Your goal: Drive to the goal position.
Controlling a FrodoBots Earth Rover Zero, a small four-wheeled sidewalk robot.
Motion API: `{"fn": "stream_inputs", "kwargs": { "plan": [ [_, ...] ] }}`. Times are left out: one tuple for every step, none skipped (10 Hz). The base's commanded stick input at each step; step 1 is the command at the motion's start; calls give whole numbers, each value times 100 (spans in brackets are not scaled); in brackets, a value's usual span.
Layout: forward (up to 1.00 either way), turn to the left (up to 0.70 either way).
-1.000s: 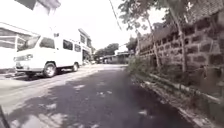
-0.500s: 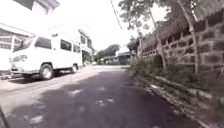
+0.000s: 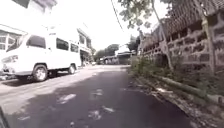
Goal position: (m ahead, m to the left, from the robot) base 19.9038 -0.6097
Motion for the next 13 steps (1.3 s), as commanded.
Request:
{"fn": "stream_inputs", "kwargs": {
  "plan": [
    [70,0],
    [70,0],
    [70,0],
    [70,0],
    [70,0],
    [70,0],
    [70,0],
    [70,0],
    [70,0],
    [70,0],
    [70,0],
    [70,0],
    [70,0]
  ]
}}
